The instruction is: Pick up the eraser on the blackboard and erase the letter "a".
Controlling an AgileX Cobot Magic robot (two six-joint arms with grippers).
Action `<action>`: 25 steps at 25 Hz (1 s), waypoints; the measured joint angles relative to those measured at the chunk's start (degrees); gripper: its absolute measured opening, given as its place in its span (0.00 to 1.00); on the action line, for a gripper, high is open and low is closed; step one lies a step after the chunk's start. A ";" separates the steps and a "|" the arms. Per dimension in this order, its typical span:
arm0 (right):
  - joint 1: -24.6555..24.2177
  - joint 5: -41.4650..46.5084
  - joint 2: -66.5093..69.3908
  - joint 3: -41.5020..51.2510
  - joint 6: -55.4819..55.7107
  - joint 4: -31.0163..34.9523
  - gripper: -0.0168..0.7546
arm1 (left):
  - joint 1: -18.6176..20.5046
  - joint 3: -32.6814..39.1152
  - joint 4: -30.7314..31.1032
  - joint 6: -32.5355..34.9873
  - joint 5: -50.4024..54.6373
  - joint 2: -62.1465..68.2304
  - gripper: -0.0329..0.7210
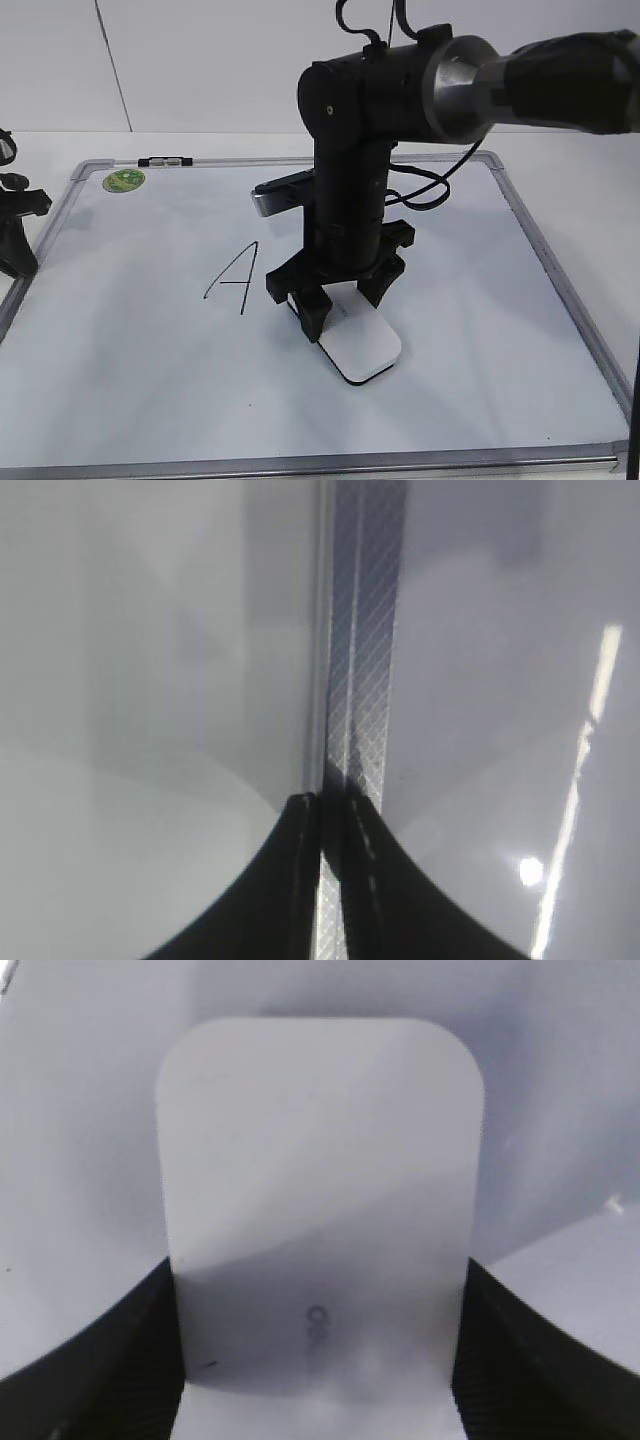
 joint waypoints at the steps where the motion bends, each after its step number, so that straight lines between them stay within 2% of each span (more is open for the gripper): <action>1: -0.22 0.00 0.00 0.00 0.00 0.00 0.73 | 0.00 0.00 0.00 0.00 0.00 0.00 0.06; 11: -3.25 0.00 -0.32 0.00 1.54 -1.88 0.73 | 0.00 0.00 0.00 0.00 0.12 0.00 0.06; 25: -4.05 -0.01 -10.75 0.79 8.71 -17.19 0.73 | 0.00 0.00 -0.11 0.00 0.24 0.00 0.06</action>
